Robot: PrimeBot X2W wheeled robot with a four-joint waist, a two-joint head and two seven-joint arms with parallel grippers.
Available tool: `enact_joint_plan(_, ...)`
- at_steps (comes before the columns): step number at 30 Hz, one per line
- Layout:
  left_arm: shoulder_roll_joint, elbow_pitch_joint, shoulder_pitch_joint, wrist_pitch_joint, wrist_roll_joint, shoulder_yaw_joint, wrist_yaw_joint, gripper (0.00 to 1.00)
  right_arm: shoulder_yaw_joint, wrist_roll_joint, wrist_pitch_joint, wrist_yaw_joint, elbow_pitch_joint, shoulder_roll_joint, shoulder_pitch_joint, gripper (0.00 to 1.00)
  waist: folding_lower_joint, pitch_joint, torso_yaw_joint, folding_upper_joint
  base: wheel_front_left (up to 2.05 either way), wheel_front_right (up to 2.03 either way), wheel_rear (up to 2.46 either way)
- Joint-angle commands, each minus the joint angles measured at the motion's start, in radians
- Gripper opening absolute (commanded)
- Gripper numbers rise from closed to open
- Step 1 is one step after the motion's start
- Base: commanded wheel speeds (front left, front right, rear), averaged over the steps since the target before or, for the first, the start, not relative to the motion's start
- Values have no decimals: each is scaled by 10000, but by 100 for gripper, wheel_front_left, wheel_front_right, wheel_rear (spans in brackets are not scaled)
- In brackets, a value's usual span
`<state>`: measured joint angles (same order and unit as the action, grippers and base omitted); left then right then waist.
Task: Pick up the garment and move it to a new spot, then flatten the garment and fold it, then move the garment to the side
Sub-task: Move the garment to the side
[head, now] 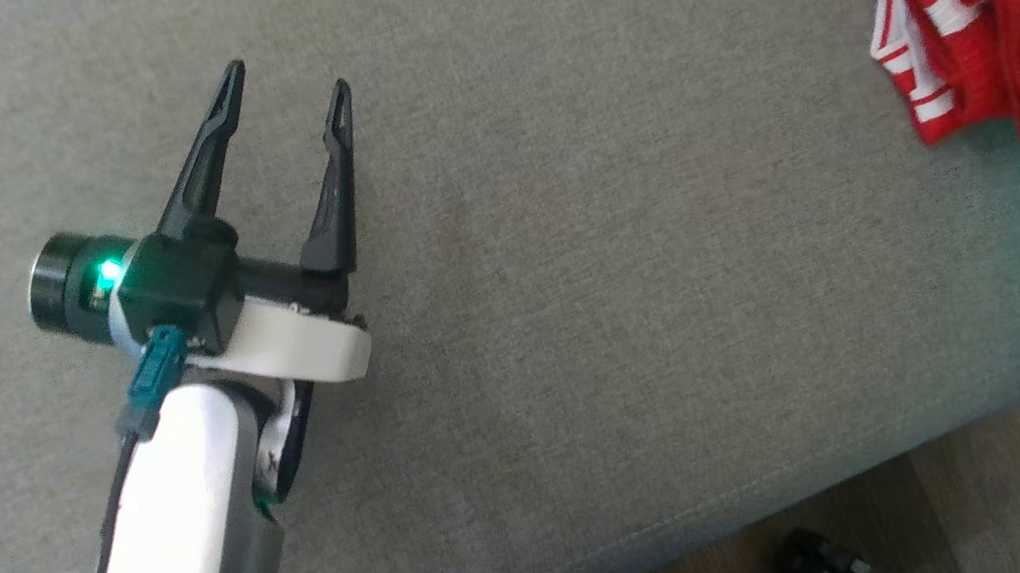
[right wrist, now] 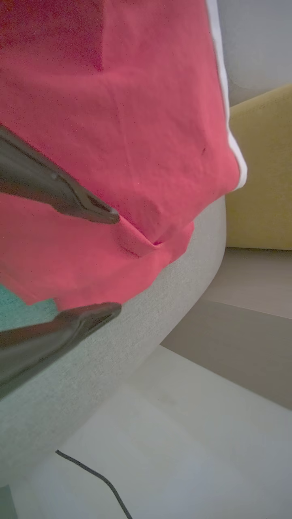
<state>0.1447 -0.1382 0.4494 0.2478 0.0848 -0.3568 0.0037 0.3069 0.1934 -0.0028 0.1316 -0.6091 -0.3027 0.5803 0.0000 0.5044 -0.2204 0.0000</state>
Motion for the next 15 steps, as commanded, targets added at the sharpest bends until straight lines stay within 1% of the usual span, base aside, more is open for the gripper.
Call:
enact_joint_plan(1,105,295,-85,48,47,229,44,100,-44,-79,-149,-9,342,-90,-455,100,0,-320,52,0,0,0,0)
enact_joint_plan(3,58,216,-334,72,163,283,126,100,6,-225,-420,-9,683,101,-921,100,0,-687,108,0,0,0,0)
enact_joint_plan(6,22,126,-780,98,351,426,283,100,-149,-465,-704,-9,1626,548,-1635,100,0,-1235,197,0,0,0,0)
enact_joint_plan(10,-26,62,-1393,116,637,662,489,100,-727,-694,-731,-9,3253,1219,-2548,100,0,-1861,445,0,0,0,0)
enact_joint_plan(15,-77,39,-2002,128,939,954,716,100,-1651,-768,-419,-9,5057,1846,-3404,100,0,-2503,1031,0,0,0,0)
